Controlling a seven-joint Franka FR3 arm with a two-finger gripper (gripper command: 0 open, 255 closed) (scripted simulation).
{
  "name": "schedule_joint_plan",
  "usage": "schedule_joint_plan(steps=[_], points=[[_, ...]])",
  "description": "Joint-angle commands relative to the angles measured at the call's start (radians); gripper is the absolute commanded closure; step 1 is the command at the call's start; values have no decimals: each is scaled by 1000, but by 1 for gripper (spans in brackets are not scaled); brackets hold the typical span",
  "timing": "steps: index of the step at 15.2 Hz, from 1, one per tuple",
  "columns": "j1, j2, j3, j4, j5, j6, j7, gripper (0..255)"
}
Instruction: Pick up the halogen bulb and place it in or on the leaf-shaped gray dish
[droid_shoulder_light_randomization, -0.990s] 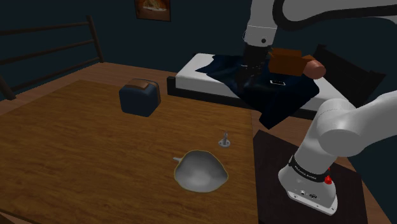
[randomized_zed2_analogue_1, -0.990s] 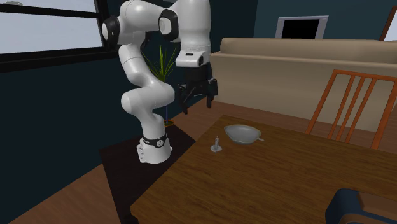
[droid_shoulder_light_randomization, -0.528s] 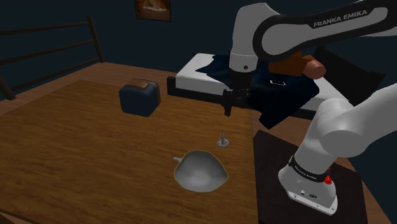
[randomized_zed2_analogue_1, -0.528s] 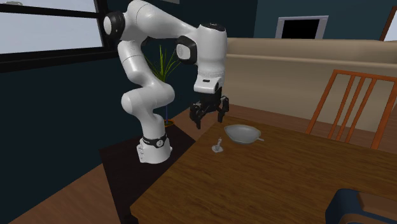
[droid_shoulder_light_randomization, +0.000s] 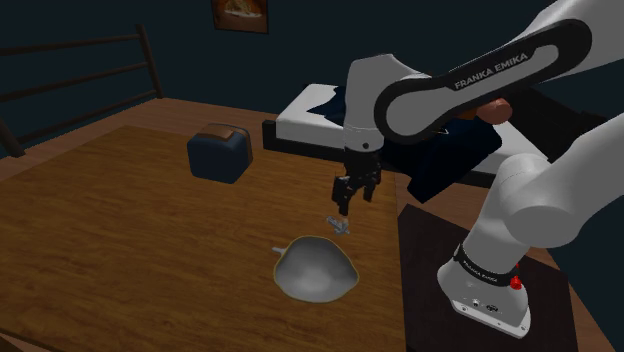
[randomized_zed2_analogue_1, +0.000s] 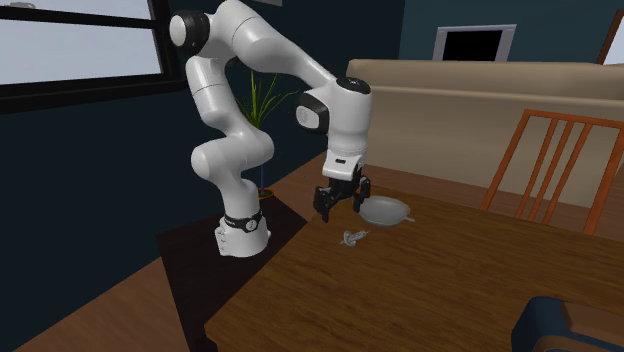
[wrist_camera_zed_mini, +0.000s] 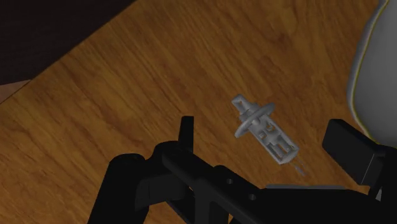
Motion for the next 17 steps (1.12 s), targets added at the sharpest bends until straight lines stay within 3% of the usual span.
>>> schedule_joint_plan(steps=[1, 5, 12, 13, 17], points=[[4, 17, 7, -16, 7, 34, 2, 0], [9, 46, 17, -46, 18, 94, -1, 0], [9, 46, 17, -46, 18, 94, -1, 0], [9, 47, 17, -46, 18, 94, -1, 255], [9, 47, 17, -46, 18, 94, -1, 255]])
